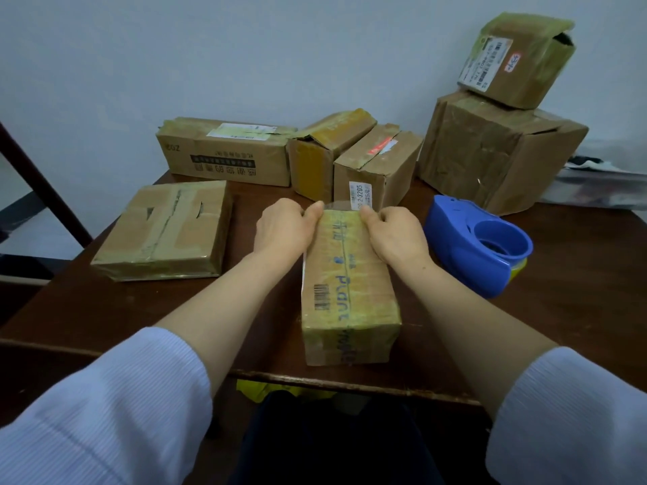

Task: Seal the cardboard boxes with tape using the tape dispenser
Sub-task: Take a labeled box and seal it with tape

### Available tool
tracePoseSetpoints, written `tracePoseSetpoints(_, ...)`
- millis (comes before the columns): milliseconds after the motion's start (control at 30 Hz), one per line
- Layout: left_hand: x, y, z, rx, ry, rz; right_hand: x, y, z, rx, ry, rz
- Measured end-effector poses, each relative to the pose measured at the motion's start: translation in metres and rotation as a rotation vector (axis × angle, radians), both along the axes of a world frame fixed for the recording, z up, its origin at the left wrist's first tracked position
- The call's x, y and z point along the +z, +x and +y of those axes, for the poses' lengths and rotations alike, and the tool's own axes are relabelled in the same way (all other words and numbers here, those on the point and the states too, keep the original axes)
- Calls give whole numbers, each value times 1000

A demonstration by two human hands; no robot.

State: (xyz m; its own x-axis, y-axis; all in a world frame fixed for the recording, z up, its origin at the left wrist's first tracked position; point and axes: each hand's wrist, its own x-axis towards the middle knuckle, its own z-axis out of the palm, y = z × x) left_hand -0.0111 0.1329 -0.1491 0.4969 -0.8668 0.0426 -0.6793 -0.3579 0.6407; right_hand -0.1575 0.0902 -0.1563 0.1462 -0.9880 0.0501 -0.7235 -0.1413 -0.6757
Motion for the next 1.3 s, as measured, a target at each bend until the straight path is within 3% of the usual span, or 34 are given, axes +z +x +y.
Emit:
tracePoseSetpoints(100,1,7,6,30,1,10,3,-13,0,-10,44,-18)
tracePoseSetpoints(167,2,12,14,1,-51,-129,5,-22,2,-10,-114,34)
tracePoseSetpoints(267,4,14,21,-170,-404,-385,13,-22,7,130,-439,-23)
tracePoseSetpoints(333,5,11,18,-368,-529,-475,18,-15,5,248,-502,3)
tracePoseSetpoints(467,1,7,8,-490,-329,-504,15,-7,-2,424,-439,188)
tracePoseSetpoints(667,3,7,2,-474,-225,-425,17,-5,-5,426,-322,129)
tracePoseSetpoints(900,0,6,0,-383,-149,-127,10,6,-14,300,-193,89)
tracePoseSetpoints(1067,-6,8,-2,-319,-135,291,0,3,-10,210,57,-392)
tracePoseSetpoints(1200,-13,10,-6,-267,-148,667,0,3,-11,202,191,-524)
tracePoseSetpoints(1300,-15,9,-7,-234,-170,768,-1,3,-7,200,281,-661)
